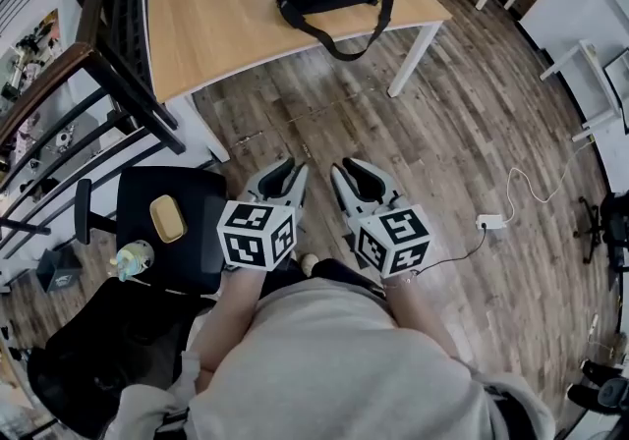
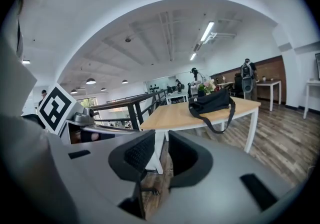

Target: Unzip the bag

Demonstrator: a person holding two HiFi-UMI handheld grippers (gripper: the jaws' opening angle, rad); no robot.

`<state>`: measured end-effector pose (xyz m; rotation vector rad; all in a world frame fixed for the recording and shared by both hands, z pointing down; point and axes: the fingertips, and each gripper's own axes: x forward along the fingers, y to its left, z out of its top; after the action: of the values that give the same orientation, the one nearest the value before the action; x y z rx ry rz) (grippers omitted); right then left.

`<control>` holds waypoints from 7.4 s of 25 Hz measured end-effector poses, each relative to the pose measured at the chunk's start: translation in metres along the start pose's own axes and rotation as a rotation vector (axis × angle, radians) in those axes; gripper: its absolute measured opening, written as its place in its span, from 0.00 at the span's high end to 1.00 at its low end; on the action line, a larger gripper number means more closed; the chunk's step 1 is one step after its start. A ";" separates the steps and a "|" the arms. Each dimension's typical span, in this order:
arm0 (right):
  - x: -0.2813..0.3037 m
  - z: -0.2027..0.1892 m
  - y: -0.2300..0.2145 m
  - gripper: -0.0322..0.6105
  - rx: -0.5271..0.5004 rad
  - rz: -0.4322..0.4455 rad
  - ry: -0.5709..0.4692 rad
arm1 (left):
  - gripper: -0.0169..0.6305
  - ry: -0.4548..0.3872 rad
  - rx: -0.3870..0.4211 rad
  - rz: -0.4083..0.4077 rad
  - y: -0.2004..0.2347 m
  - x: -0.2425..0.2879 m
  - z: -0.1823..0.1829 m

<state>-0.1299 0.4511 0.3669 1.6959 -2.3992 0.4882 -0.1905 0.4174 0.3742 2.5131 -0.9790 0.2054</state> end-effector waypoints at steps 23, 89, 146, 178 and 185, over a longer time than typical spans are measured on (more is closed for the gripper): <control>0.096 0.026 -0.083 0.75 0.050 -0.060 0.002 | 0.86 0.008 -0.007 0.004 0.065 0.119 0.049; 0.481 0.195 -0.301 0.74 -0.101 0.329 0.089 | 0.85 -0.111 -0.156 0.329 0.291 0.443 0.236; 0.516 0.176 -0.296 0.74 -0.270 0.209 0.204 | 0.75 0.052 -0.275 0.206 0.348 0.465 0.207; 0.539 0.165 -0.292 0.63 -1.097 0.097 0.156 | 0.86 0.062 -0.303 0.127 0.339 0.470 0.218; 0.544 0.166 -0.292 0.63 -1.197 0.063 0.125 | 0.86 0.060 -0.315 0.127 0.339 0.470 0.218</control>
<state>-0.0333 -0.1771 0.4338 0.9690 -1.9103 -0.7028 -0.0756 -0.1885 0.4298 2.1515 -1.0573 0.1512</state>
